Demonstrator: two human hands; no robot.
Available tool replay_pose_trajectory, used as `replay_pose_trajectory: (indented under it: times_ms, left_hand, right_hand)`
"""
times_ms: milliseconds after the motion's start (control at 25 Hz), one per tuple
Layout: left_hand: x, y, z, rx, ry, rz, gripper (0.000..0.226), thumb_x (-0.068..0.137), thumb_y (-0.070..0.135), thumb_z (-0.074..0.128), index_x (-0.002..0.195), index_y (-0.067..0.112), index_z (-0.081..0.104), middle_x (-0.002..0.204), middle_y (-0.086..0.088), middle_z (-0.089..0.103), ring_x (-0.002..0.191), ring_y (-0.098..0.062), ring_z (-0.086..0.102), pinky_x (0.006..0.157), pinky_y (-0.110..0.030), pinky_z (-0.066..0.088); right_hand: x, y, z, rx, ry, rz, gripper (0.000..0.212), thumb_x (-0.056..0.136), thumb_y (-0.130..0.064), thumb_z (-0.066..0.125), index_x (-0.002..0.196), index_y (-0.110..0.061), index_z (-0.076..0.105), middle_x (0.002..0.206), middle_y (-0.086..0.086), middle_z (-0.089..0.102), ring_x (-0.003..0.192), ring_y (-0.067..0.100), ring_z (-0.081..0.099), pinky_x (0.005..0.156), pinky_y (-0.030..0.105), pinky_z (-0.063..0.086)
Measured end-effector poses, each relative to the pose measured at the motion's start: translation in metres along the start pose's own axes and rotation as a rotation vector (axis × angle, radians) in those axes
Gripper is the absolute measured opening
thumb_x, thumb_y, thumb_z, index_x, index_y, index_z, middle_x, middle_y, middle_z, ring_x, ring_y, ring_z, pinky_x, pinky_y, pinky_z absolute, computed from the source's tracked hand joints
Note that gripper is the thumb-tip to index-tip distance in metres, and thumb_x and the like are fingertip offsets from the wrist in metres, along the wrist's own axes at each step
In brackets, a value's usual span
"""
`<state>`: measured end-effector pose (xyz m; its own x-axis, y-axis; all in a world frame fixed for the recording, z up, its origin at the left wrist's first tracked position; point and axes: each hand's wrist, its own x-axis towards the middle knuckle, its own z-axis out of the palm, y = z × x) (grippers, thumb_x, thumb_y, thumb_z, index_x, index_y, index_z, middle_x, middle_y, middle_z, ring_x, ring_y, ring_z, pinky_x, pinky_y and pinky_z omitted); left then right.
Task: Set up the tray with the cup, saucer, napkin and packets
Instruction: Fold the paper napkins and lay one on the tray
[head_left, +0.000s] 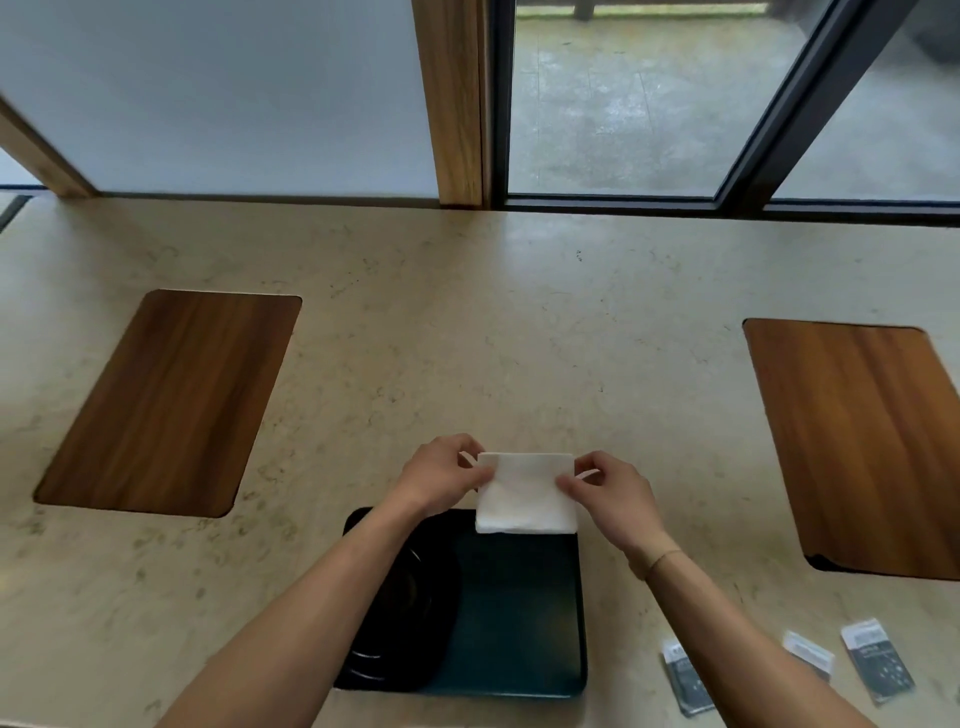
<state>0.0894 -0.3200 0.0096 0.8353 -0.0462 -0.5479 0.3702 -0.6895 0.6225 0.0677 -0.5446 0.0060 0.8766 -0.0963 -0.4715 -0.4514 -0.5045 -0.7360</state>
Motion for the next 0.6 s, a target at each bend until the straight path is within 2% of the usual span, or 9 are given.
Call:
replay_pose_trajectory:
  times_ms: [160, 320, 480, 600]
  left_hand:
    - [-0.016, -0.007, 0.010, 0.106, -0.058, 0.001, 0.022, 0.085, 0.035, 0.065, 0.106, 0.028, 0.062, 0.091, 0.008, 0.068, 0.081, -0.010, 0.063, 0.067, -0.027, 0.048]
    - [-0.024, -0.011, 0.017, 0.173, -0.058, -0.002, 0.029, 0.079, 0.034, 0.066, 0.107, 0.032, 0.060, 0.084, 0.010, 0.067, 0.083, -0.014, 0.064, 0.079, -0.035, 0.052]
    - [-0.029, -0.015, 0.023, 0.270, -0.067, 0.024, 0.054, 0.076, 0.033, 0.064, 0.128, 0.030, 0.050, 0.086, 0.007, 0.066, 0.091, -0.018, 0.063, 0.086, -0.039, 0.050]
    - [-0.030, -0.017, 0.027, 0.353, -0.062, 0.035, 0.068, 0.076, 0.031, 0.062, 0.140, 0.032, 0.039, 0.087, 0.004, 0.064, 0.092, -0.023, 0.062, 0.094, -0.048, 0.046]
  right_hand:
    - [-0.020, 0.017, 0.009, 0.008, -0.024, 0.039, 0.011, 0.085, -0.029, 0.068, 0.095, -0.024, 0.065, 0.089, -0.006, 0.069, 0.081, 0.011, 0.065, 0.072, 0.034, 0.056]
    - [-0.035, 0.030, 0.019, -0.085, 0.013, 0.044, 0.013, 0.084, -0.032, 0.069, 0.095, -0.027, 0.065, 0.088, -0.009, 0.069, 0.079, 0.008, 0.064, 0.071, 0.036, 0.058]
    - [-0.049, 0.036, 0.031, -0.218, 0.096, 0.008, 0.015, 0.084, -0.040, 0.065, 0.097, -0.033, 0.063, 0.088, -0.012, 0.068, 0.078, 0.008, 0.064, 0.064, 0.035, 0.058]
    - [-0.055, 0.037, 0.038, -0.286, 0.151, -0.020, 0.030, 0.083, -0.043, 0.064, 0.112, -0.037, 0.058, 0.086, -0.013, 0.066, 0.080, 0.012, 0.063, 0.066, 0.036, 0.057]
